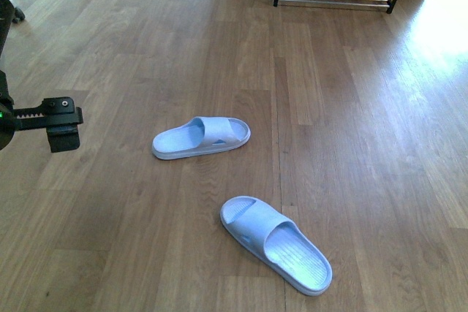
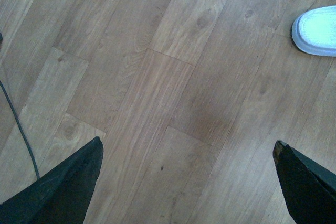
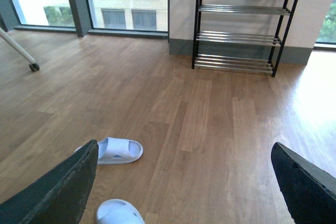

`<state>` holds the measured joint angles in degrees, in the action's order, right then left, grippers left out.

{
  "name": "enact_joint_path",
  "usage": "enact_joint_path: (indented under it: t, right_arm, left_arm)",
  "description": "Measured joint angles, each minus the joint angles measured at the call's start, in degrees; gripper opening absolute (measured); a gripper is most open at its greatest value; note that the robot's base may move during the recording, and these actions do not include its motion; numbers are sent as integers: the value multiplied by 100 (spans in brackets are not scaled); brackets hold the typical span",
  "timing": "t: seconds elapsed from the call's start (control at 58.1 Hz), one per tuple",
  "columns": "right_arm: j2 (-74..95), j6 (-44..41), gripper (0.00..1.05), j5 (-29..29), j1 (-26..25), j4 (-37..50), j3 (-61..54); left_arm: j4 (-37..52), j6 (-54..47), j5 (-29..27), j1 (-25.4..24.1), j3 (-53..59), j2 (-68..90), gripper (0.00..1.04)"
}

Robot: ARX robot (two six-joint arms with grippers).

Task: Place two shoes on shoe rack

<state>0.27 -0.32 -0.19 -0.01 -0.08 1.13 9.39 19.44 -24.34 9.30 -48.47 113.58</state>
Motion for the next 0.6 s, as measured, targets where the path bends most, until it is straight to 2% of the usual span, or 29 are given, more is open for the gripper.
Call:
enact_joint_path:
  t: [0.602]
  right_arm:
    - [0,11,95,39,0,0,0]
  left_arm:
    - [4,-2,28,94,9,-33,95]
